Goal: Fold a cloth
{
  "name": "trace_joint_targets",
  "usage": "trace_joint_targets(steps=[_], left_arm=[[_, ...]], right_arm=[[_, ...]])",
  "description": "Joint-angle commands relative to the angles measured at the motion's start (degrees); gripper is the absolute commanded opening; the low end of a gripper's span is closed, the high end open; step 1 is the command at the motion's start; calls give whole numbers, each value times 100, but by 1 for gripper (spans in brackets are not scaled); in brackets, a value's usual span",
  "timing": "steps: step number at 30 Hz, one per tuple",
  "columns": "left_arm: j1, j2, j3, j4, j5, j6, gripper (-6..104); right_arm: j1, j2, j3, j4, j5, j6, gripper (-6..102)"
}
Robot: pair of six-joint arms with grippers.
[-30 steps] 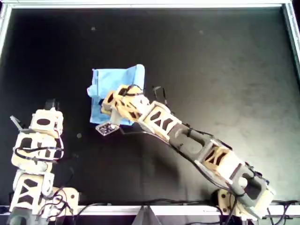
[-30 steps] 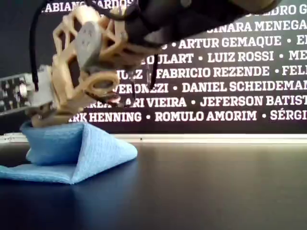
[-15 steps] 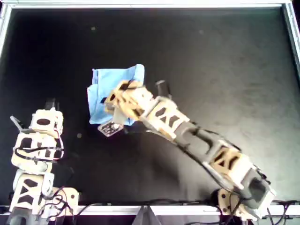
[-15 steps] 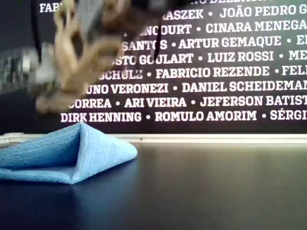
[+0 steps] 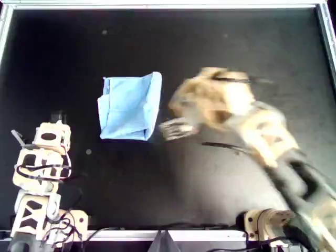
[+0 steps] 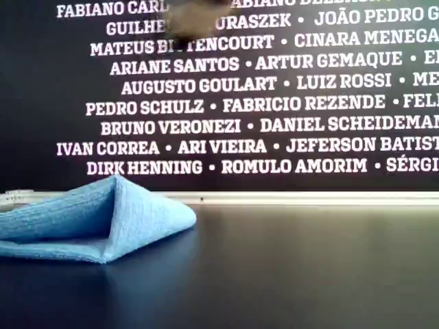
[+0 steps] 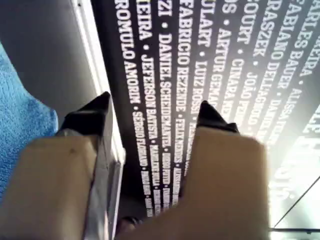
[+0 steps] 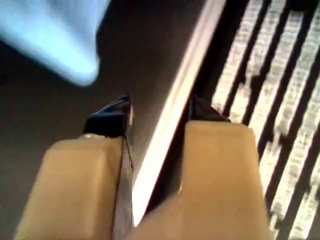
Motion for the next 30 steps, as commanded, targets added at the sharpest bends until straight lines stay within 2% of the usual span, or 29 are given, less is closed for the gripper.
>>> trace_joint_targets(steps=[1,7,13,18,27,30], left_arm=[[132,79,-62,-26,-35,-26,61],[88,79,-62,-26,-35,-26,61],[79,79,-62,-26,-35,-35,61],[79,79,-62,-26,-35,-35,61],[79,79,-62,0,-35,-35,61],[79,97,-62,325,9,-35,61]], right_arm=[[-606,1538,1274,62,0,-35,43],[-2013,3595,2997,-18,0,-35,32],[-3103,5063,3771,-26,-79,-35,13],[-3208,6170,4140,-26,-26,-35,-2],[-3226,8007,5810,-26,18,-35,-2],[-3234,8051,6170,-53,26,-35,-2]])
